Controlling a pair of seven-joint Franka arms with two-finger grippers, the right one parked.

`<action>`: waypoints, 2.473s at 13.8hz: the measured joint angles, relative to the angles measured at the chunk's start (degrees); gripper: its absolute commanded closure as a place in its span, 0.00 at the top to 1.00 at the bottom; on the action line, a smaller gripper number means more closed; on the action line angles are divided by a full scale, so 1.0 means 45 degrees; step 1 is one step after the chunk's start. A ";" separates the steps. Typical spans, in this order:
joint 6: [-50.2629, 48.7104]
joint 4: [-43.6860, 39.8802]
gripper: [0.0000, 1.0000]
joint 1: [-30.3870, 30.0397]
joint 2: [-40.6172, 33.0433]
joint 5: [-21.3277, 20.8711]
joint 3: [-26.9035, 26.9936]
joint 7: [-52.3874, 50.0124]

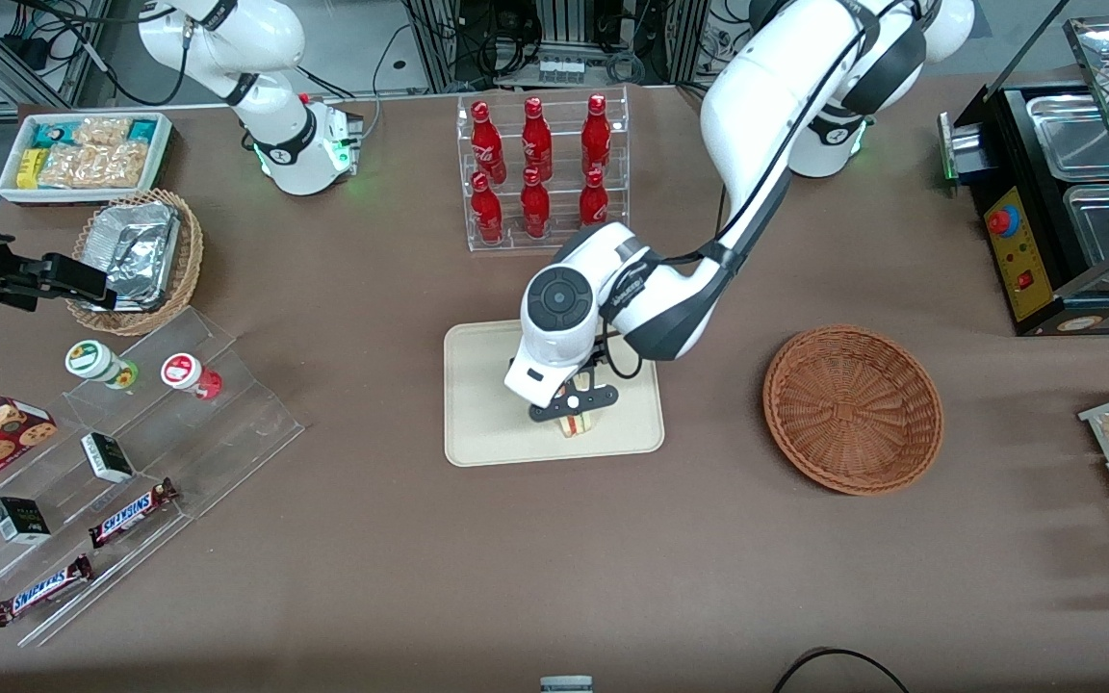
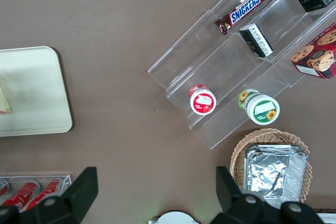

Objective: Place sandwich from basket to tray

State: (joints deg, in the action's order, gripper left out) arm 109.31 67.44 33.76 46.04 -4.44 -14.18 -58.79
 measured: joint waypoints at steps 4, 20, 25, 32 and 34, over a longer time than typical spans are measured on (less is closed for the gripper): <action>-0.1397 -0.0422 1.00 -0.0445 -0.0580 0.0079 0.0086 0.1339; -0.3921 0.1887 1.00 -0.6661 -0.3842 0.0830 0.0495 0.8256; -0.3923 0.3909 1.00 -0.7551 -0.5666 0.0822 0.0580 0.9639; -0.4925 0.5702 1.00 -0.8557 -0.8468 0.0822 0.0614 1.0785; -0.5045 0.6046 1.00 -0.8640 -0.9016 0.0822 0.0625 1.0785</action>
State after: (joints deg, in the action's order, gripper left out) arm 86.61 94.64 -5.12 5.47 -0.74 -11.37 -10.26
